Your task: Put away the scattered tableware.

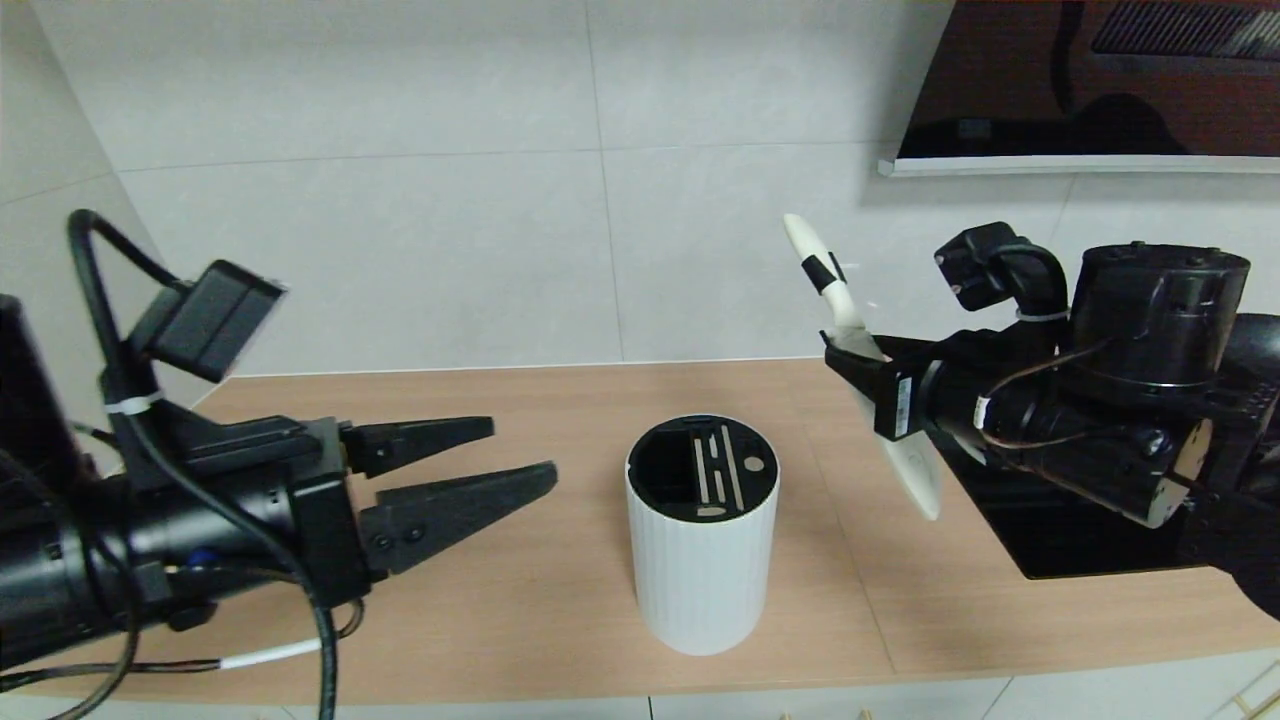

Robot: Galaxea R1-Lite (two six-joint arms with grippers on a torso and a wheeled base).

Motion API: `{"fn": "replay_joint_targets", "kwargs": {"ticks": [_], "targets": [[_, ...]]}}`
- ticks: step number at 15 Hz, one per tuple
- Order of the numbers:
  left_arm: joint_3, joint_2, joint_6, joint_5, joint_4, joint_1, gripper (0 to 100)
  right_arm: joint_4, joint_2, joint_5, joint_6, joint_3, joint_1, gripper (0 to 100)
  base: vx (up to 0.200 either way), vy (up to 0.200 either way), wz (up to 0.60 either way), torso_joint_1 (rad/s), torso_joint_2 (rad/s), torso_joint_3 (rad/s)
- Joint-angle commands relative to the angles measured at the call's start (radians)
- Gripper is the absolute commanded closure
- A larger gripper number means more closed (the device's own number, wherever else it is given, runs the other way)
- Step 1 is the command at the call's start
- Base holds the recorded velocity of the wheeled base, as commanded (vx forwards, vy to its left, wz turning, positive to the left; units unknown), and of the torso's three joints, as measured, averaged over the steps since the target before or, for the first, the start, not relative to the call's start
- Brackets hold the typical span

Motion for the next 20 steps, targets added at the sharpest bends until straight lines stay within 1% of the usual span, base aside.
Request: {"fn": "replay_joint_targets", "kwargs": {"ticks": [1,2,3,4,5,6,7,8,9,10,11,12,15,16,17,20], "targets": [[-0.004,0.136,-0.07,0.003,-0.074,-0.076,0,0.011,-0.003,-0.001,0.004,0.009,0.032,100,0.0,0.0,0.0,0.0,0.0,0.0],[0.001,0.185,-0.138,0.003,-0.17,-0.093,0,0.014,-0.015,-0.001,0.004,0.022,0.061,100,0.0,0.0,0.0,0.0,0.0,0.0],[0.004,0.213,-0.196,0.004,-0.234,-0.102,0,0.013,-0.029,-0.001,0.004,0.04,0.087,100,0.0,0.0,0.0,0.0,0.0,0.0],[-0.002,0.245,-0.268,0.004,-0.3,-0.118,0,0.013,-0.032,-0.006,0.005,0.046,0.115,100,0.0,0.0,0.0,0.0,0.0,0.0],[-0.006,0.266,-0.334,0.006,-0.363,-0.131,0,0.013,-0.03,-0.006,0.005,0.049,0.127,100,0.0,0.0,0.0,0.0,0.0,0.0],[-0.006,0.294,-0.397,0.019,-0.438,-0.144,0,0.013,-0.027,-0.008,0.005,0.059,0.143,100,0.0,0.0,0.0,0.0,0.0,0.0],[-0.006,0.315,-0.431,0.042,-0.484,-0.154,0,0.011,-0.026,-0.009,0.005,0.063,0.156,100,0.0,0.0,0.0,0.0,0.0,0.0],[-0.007,0.338,-0.454,0.075,-0.522,-0.17,0,0.006,-0.021,-0.014,0.005,0.074,0.17,100,0.0,0.0,0.0,0.0,0.0,0.0],[-0.012,0.378,-0.466,0.131,-0.567,-0.197,0,0.005,-0.018,-0.023,0.005,0.077,0.193,100,0.0,0.0,0.0,0.0,0.0,0.0],[-0.022,0.407,-0.468,0.181,-0.593,-0.216,0,0.005,-0.021,-0.027,0.013,0.08,0.212,100,0.0,0.0,0.0,0.0,0.0,0.0],[-0.032,0.424,-0.468,0.207,-0.607,-0.225,0,0.005,-0.024,-0.029,0.025,0.083,0.233,100,0.0,0.0,0.0,0.0,0.0,0.0],[-0.036,0.435,-0.468,0.217,-0.607,-0.231,0,0.005,-0.024,-0.035,0.033,0.085,0.252,100,0.0,0.0,0.0,0.0,0.0,0.0],[-0.045,0.449,-0.471,0.225,-0.608,-0.236,0,0.003,-0.021,-0.05,0.037,0.097,0.296,100,0.0,0.0,0.0,0.0,0.0,0.0],[-0.052,0.455,-0.488,0.242,-0.608,-0.236,0,0.003,-0.018,-0.052,0.042,0.102,0.318,100,0.0,0.0,0.0,0.0,0.0,0.0],[-0.061,0.46,-0.497,0.254,-0.607,-0.236,0,0.003,-0.015,-0.052,0.045,0.105,0.333,100,0.0,0.0,0.0,0.0,0.0,0.0],[-0.064,0.464,-0.497,0.257,-0.608,-0.237,0,0.002,-0.01,-0.052,0.045,0.108,0.344,100,0.0,0.0,0.0,0.0,0.0,0.0]]}}
